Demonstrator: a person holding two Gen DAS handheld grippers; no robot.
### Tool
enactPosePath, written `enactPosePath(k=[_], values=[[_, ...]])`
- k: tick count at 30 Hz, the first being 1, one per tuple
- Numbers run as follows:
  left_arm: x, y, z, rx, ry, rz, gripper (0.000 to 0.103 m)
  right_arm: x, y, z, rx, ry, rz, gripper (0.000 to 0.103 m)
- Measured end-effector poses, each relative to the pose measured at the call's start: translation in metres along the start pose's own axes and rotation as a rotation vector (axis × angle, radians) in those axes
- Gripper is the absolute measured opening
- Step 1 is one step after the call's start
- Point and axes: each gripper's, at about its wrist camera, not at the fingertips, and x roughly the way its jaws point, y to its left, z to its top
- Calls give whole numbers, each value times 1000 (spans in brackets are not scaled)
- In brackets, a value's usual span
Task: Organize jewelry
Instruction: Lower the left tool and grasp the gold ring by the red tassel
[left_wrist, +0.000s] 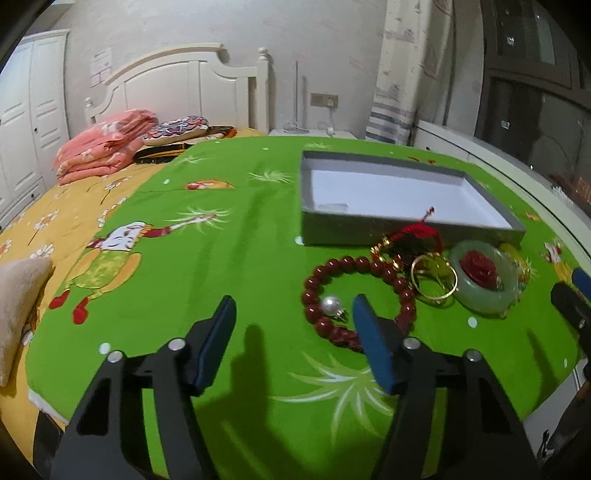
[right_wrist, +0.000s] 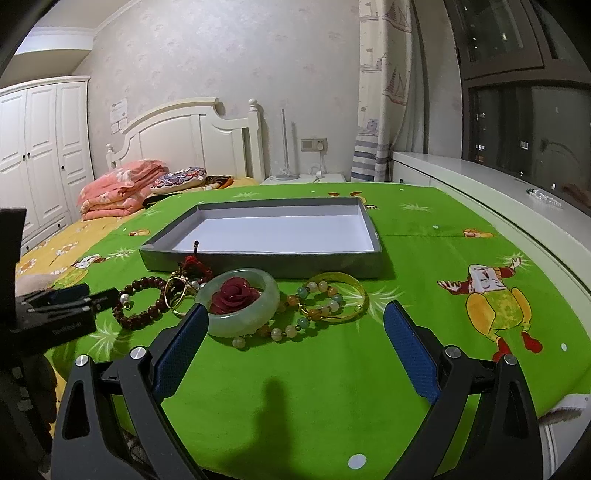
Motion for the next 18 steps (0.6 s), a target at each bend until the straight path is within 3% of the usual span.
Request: enactPosePath(k=[2, 7, 11, 18], values=[[6, -6, 1, 30, 9, -8, 55, 0, 0, -1, -3, 1, 3, 90], [8, -24, 15, 73, 4, -72, 52, 2, 8, -2, -36, 9, 20, 90], [9, -52, 21, 144, -23, -137, 37, 2, 8, -2, -38, 6, 21, 90], [35, -78, 25, 215, 28, -154, 27, 1, 7, -2, -34, -1, 22, 90]])
